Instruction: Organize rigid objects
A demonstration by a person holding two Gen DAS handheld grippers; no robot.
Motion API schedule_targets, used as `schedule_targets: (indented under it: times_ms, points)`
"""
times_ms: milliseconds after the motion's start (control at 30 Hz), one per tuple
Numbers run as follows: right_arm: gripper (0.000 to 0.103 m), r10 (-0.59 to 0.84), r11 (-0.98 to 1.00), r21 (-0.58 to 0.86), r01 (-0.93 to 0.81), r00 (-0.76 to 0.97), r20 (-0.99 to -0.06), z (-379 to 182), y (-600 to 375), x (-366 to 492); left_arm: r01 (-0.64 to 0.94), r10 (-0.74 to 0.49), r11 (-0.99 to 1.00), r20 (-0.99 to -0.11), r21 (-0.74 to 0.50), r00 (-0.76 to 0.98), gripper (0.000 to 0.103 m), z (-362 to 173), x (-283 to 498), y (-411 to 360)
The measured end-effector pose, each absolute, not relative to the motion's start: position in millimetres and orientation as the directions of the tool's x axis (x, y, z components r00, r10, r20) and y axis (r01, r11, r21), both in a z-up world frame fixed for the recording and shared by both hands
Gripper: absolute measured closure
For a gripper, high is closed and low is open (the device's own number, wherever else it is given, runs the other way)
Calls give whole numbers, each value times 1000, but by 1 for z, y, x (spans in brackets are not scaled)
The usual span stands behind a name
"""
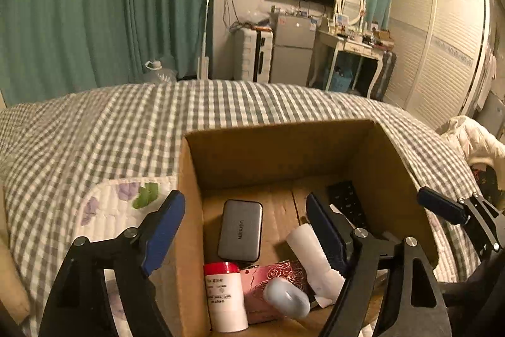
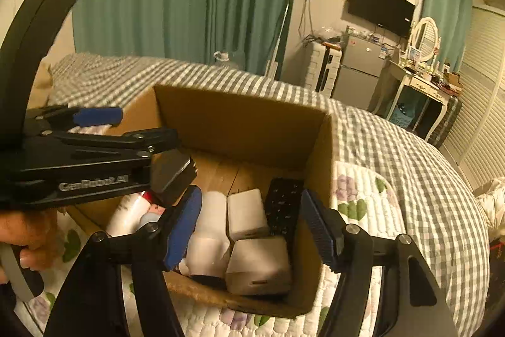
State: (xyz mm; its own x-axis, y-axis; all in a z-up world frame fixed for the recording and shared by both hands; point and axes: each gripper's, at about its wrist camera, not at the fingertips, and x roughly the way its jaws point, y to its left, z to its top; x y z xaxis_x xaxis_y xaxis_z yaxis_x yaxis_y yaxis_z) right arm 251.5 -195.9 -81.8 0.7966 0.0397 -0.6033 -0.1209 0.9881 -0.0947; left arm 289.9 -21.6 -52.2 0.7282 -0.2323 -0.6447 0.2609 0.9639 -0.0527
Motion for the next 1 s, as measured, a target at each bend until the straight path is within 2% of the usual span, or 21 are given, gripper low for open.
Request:
schedule_targets:
  times_ms: [133, 233, 333, 600, 767, 1000]
  points:
    - [30, 37, 993, -71, -95, 817, -575, -64, -200, 241, 261, -241, 964, -598, -55, 764, 10, -32, 275, -16]
    - [20, 24, 994, -72, -76, 834, -551, -53, -200, 232, 281, -276, 957, -550, -77, 788, 3, -19, 263, -10]
    - [15, 6, 997, -67, -48, 855, -518, -37, -201, 221, 280, -274, 958, -510, -68, 815, 0, -3, 250, -7]
    - [0, -31, 999, -54, 7, 893, -448, -2, -203, 185, 269, -241, 963, -434, 3, 868, 0, 33, 207, -6]
    - [0, -34, 998, -61, 11, 920, -391, 19, -202, 155, 252, -227, 968, -411, 5, 883, 0, 48, 180, 1]
    - [0, -11, 1000, 1, 12, 931, -364, 40, -210, 119, 259, -244, 966, -380, -11, 892, 0, 62, 145, 7]
